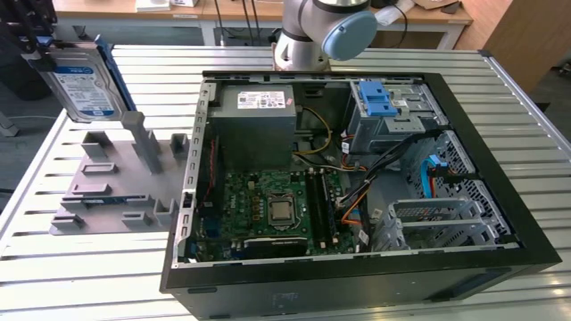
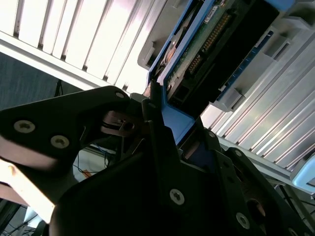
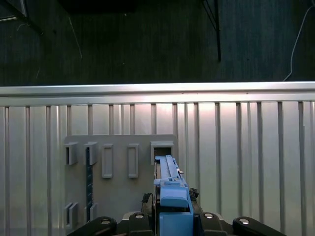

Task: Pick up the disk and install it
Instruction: 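Pick up the disk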

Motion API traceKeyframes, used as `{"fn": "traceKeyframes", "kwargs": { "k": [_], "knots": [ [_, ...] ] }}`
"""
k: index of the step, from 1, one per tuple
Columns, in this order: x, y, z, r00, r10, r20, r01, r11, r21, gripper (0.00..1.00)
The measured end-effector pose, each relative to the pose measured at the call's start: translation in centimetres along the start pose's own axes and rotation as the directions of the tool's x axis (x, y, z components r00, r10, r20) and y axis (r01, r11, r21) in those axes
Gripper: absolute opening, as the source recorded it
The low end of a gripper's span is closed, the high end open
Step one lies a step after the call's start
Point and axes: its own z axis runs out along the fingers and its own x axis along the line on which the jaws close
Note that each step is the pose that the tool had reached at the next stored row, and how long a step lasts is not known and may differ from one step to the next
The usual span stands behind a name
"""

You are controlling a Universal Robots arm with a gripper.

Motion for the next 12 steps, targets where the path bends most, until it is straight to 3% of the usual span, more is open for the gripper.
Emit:
{"fn": "traceKeyframes", "kwargs": {
  "k": [12],
  "knots": [
    [-0.01,0.00,-1.02,1.0000,0.000,0.0000,0.000,1.0000,0.0002,0.36]
  ]
}}
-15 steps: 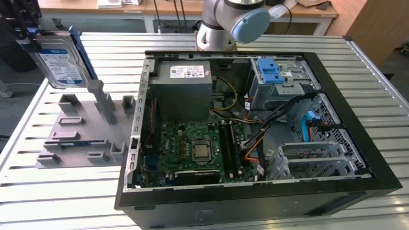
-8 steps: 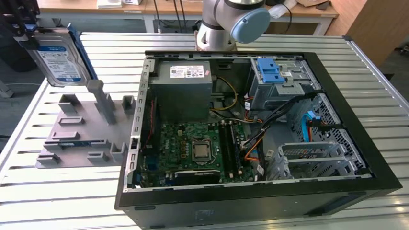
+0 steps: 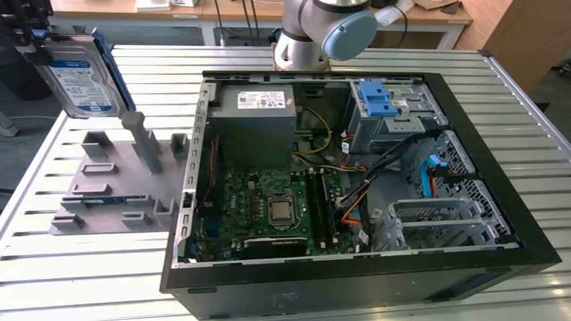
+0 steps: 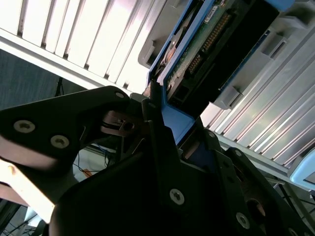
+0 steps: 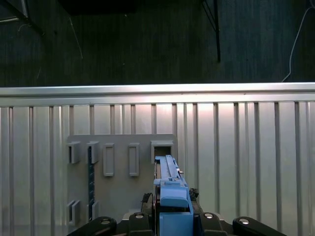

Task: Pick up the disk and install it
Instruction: 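Pick up the disk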

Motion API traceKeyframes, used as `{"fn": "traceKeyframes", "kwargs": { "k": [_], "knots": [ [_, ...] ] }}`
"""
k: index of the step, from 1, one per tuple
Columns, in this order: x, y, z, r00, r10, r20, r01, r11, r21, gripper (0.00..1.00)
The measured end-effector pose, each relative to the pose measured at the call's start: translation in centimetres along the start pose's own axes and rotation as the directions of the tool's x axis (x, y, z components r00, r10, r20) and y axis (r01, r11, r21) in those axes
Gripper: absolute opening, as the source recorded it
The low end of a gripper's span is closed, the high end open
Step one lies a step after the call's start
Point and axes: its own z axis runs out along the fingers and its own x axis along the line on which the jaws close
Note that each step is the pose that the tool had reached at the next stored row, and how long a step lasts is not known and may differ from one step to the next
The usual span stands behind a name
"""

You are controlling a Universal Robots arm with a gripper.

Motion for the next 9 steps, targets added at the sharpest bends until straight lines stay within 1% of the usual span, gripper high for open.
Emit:
{"fn": "traceKeyframes", "kwargs": {
  "k": [9],
  "knots": [
    [-0.01,0.00,-0.79,1.0000,0.000,0.0001,0.000,1.0000,0.0004,0.36]
  ]
}}
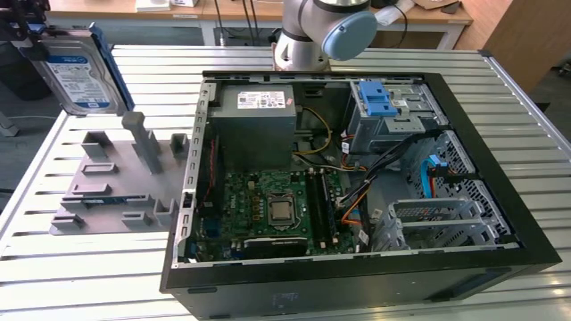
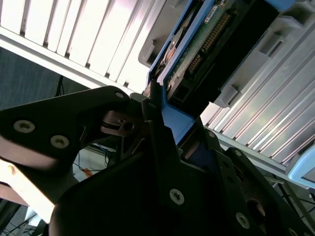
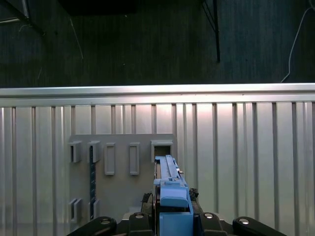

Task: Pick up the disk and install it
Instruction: 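Pick up the disk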

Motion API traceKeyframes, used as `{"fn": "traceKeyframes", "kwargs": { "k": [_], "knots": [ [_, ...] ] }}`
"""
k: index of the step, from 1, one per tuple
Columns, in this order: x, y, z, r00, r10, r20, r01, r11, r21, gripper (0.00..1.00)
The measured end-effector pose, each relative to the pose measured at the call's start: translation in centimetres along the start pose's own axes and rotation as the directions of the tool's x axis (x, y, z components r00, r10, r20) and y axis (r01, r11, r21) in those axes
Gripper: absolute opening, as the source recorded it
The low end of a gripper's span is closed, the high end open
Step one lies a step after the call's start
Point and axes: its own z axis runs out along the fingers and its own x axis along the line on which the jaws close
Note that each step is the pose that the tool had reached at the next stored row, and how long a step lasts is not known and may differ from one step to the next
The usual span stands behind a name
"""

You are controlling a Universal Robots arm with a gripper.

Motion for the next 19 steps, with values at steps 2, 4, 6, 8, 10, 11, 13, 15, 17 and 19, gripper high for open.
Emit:
{"fn": "traceKeyframes", "kwargs": {
  "k": [2,4,6,8,10,11,13,15,17,19],
  "knots": [
    [0.00,0.00,-0.17,1.0000,0.000,0.0000,0.000,1.0000,0.0001,0.36],
    [0.00,0.00,-0.37,1.0000,0.000,0.0000,0.000,1.0000,0.0003,0.36],
    [0.00,0.00,-0.55,1.0000,0.000,0.0001,0.000,1.0000,0.0006,0.36],
    [0.00,0.00,-0.71,1.0000,0.000,0.0000,0.000,1.0000,0.0008,0.36],
    [0.00,0.00,-0.86,1.0000,0.000,0.0001,0.000,1.0000,0.0010,0.36],
    [-0.01,0.00,-0.94,1.0000,0.000,0.0001,0.000,1.0000,0.0011,0.36],
    [0.00,0.00,-1.09,1.0000,0.000,0.0000,0.000,1.0000,0.0013,0.36],
    [-0.01,0.00,-1.25,1.0000,0.000,0.0000,0.000,1.0000,0.0015,0.36],
    [-0.01,0.00,-1.42,1.0000,0.000,0.0001,0.000,1.0000,0.0017,0.36],
    [-0.01,0.00,-1.61,1.0000,0.000,0.0001,0.000,1.0000,0.0019,0.36]
  ]
}}
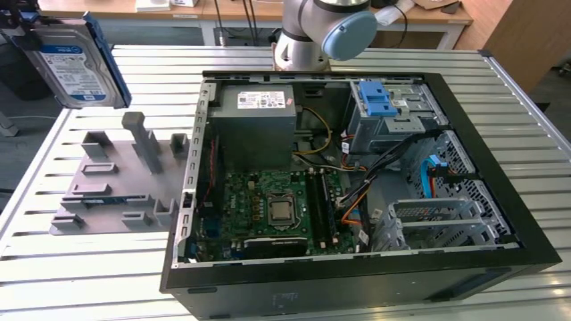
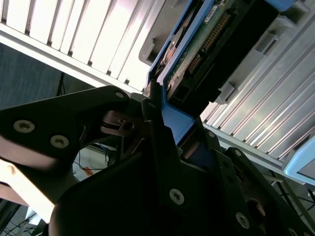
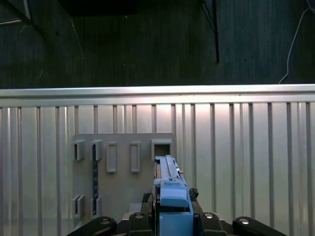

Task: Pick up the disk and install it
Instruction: 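Pick up the disk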

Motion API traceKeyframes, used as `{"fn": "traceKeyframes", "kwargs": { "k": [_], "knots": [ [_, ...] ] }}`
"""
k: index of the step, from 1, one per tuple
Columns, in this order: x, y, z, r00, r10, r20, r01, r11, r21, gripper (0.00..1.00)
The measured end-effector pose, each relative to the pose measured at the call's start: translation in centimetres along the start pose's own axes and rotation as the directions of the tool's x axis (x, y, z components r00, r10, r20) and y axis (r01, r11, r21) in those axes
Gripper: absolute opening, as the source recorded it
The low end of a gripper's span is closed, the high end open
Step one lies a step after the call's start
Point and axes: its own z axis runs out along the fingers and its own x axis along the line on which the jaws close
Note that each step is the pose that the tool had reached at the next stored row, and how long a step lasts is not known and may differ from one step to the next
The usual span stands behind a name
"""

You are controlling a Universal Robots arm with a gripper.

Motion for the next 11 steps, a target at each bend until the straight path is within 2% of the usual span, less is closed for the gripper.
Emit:
{"fn": "traceKeyframes", "kwargs": {
  "k": [11],
  "knots": [
    [-0.01,0.00,-1.17,1.0000,0.000,0.0000,0.000,1.0000,0.0009,0.36]
  ]
}}
